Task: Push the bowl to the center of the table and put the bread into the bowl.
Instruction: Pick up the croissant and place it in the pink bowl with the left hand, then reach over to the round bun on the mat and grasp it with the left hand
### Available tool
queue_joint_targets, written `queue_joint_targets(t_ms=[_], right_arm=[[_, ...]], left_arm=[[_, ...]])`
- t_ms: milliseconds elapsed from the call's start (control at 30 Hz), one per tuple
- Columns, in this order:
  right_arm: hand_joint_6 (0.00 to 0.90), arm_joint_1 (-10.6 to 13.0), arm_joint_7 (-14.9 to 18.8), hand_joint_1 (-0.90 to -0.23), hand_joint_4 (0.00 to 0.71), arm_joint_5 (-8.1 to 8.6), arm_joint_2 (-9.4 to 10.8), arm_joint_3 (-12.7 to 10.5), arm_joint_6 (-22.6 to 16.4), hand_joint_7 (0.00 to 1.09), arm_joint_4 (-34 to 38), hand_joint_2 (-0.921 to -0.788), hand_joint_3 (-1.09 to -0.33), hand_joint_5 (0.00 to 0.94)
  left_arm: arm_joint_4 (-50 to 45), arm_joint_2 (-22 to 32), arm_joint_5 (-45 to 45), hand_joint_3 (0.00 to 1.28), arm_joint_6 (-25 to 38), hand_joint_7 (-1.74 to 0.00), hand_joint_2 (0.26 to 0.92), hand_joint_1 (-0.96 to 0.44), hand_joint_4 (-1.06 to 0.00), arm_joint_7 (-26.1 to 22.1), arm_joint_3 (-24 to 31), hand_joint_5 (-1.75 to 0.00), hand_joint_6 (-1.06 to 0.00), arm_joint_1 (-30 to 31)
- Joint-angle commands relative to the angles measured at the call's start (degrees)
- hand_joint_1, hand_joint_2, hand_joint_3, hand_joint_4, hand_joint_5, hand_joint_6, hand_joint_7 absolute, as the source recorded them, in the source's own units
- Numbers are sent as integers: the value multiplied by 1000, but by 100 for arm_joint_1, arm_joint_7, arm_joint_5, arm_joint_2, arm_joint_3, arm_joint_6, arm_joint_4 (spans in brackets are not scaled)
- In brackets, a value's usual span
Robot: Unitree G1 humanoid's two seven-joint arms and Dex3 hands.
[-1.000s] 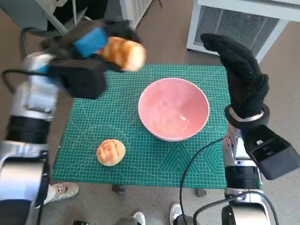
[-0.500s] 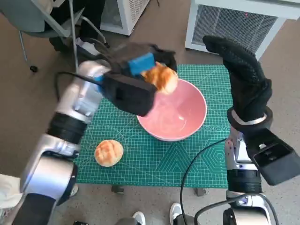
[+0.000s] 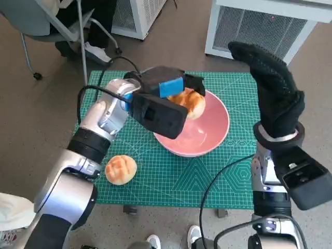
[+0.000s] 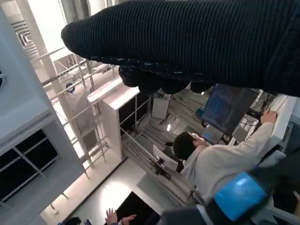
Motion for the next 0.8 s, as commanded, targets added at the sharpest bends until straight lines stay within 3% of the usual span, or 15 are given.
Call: queue_joint_targets(t_ms=[33, 400, 800], right_arm=[[-1, 161, -66, -594, 14, -65, -26, 7, 83, 656, -55, -921, -852, 457], [-1, 191, -119, -587, -1, -116, 1, 33, 131, 655, -97, -921, -856, 485], [-1, 229, -116, -588, -1, -99, -11, 73, 187, 645, -172, -921, -849, 478]], left_arm=[[-178, 31, 22, 4, 301, -24, 876, -288, -24, -430, -79, -11, -190, 98], [-1743, 516, -319, 0, 627, -3, 852, -378, 1, -933, 328, 1, -127, 600], [-4243, 1604, -1361, 1, 748, -53, 853, -319, -92, -1346, 1478, -27, -243, 1813]])
